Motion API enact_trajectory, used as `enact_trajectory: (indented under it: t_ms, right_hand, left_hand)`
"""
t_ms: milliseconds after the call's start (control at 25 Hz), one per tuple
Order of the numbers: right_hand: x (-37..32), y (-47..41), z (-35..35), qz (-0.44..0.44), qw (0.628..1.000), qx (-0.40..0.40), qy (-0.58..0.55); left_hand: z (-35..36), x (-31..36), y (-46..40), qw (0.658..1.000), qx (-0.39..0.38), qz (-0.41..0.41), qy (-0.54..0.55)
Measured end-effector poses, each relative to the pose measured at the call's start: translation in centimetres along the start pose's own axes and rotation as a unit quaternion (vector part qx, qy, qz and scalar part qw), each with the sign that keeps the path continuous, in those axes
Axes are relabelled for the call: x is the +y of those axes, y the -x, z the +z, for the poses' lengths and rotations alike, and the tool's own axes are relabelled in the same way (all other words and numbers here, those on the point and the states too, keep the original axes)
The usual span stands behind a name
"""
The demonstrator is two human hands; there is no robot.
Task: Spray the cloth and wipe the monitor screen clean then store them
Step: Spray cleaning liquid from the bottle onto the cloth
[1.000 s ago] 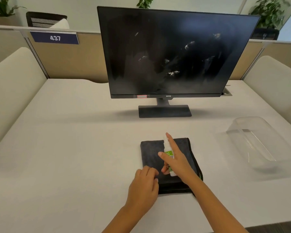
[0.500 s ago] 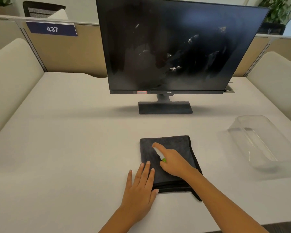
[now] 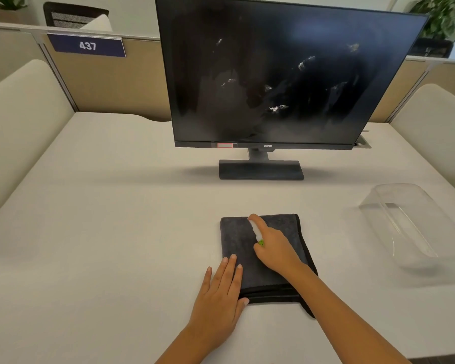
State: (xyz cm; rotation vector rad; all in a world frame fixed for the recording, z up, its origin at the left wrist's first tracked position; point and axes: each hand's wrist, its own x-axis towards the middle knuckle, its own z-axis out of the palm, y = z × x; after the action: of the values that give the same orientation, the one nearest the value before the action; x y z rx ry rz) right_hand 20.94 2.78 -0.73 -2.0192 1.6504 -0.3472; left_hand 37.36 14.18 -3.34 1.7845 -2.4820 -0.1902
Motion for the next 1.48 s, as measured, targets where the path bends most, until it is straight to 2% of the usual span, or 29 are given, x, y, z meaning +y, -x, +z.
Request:
enact_trajectory:
  t_ms: [160,320,440,560,760,1000,1200,1320,1480]
  right_hand:
    - [0.0,-0.9,-0.4,0.013,0.999,0.01,0.031]
    - [0.4,-0.7,-0.5,0.039,0.998,0.042,-0.036]
    - [1.1,-0.6,-1.3,0.056,0.996,0.064,-0.029]
    - [1.2,-0.3,-1.8,0.055,0.997,0.05,0.009]
    - [0.1,1.1,-1.3,0.013,1.0,0.009,0.008]
    - [-0.3,3.3,0.1,0.011,0.999,0.016,0.044]
    - [-0.8,4.1,0.5,-0.013,1.0,0.004,0.017]
    - [-1.3,4.5,1.2,-0.035,0.999,-0.006,0.021]
    - [-2.0,4.8,1.7,-0.042,0.999,-0.017,0.028]
  left_hand:
    - [0.1,0.0,0.0,1.0,0.003,0.002,-0.012]
    - [0.4,-0.1,0.0,1.0,0.012,0.0,-0.015]
    - [0.5,-0.1,0.0,1.0,0.022,0.0,-0.018]
    - [0.6,-0.1,0.0,0.999,0.033,0.003,-0.016]
    - [0.9,-0.1,0.0,0.998,0.057,0.011,-0.021]
    - [0.1,-0.1,0.0,0.995,0.085,0.037,-0.028]
    - [-0.5,-1.0,1.2,0.985,0.133,0.109,0.011]
    - [-0.2,-1.2,2.3,0.981,0.129,0.143,0.012]
    - [-0.1,-0.9,3.0,0.986,0.1,0.13,0.011]
